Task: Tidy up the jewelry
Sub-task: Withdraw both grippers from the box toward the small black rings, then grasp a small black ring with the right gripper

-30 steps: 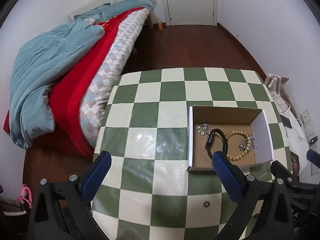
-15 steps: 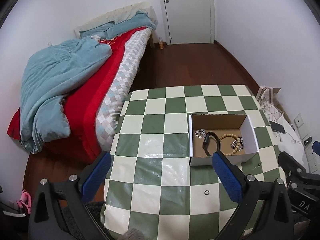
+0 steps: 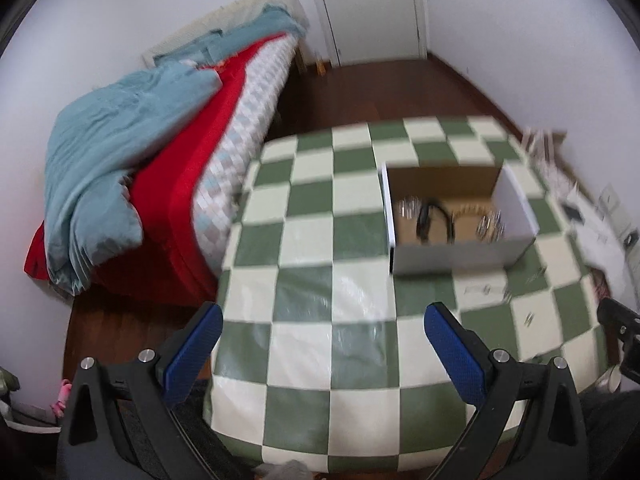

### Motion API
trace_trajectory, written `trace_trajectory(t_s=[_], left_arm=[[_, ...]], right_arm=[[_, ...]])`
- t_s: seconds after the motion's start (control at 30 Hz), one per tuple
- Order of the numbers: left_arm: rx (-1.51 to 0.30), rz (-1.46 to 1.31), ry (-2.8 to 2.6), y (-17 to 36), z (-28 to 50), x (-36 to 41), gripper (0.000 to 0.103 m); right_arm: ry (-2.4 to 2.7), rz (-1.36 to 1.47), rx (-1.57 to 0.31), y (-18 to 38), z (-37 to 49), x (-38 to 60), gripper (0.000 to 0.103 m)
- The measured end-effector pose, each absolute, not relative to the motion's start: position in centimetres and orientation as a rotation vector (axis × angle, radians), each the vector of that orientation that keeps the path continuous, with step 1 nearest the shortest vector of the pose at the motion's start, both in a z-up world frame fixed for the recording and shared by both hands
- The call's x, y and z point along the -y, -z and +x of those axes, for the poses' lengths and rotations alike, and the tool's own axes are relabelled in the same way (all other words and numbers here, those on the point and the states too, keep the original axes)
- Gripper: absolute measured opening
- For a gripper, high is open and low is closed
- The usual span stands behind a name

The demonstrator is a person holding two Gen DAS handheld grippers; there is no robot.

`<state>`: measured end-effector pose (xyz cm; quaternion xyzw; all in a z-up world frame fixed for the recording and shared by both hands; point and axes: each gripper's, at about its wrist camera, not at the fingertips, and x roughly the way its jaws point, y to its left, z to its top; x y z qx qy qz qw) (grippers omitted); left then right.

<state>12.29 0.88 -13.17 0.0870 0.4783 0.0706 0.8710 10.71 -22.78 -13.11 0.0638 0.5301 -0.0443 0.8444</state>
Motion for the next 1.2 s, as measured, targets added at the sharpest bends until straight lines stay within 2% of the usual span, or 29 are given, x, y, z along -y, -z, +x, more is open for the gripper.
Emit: trace_trajectory(t_s=[0.07,0.13,0.33,0.4,0.53,0.67,1.07,1.2], left_arm=[[-1.043,0.212,-0.137,15.2,12.6,-0.2,0.103],[-1.077,0.235,-0.131,16.9,12.9,0.4,0.102],[-1.127,0.285,-0.155,20.0,13.9,1.2,0.102],[-1.139,0.293,-0.159,20.6,14.1,1.2,0.102],[-1.155,0.297,-0.16,21.3,14.4,1.0,0.102],[-1.166,0.299,-0.16,21.7,14.5,0.9,0.102],[-1.206,0.277,-0.061,23.5,14.6,2.9,0.101],[-1.242,0.256,0.002,24.7,15.0,4.5,0.084]], right_arm=[[0.103,0.139,-1.175,15.8,10.5,23.4,0.077],[0.1,0.146,-1.236,18.5,10.5,23.8,0.07],[0.065,0.133,-1.334,24.4,10.6,22.9,0.064],[0.054,0.114,-1.348,25.4,10.6,22.3,0.056],[0.05,0.057,-1.386,27.4,10.8,21.0,0.029],[0.037,0.013,-1.355,27.5,10.5,20.0,0.012],[0.057,0.073,-1.318,26.5,10.2,21.2,0.011],[0.082,0.099,-1.308,25.9,10.4,22.6,0.011]])
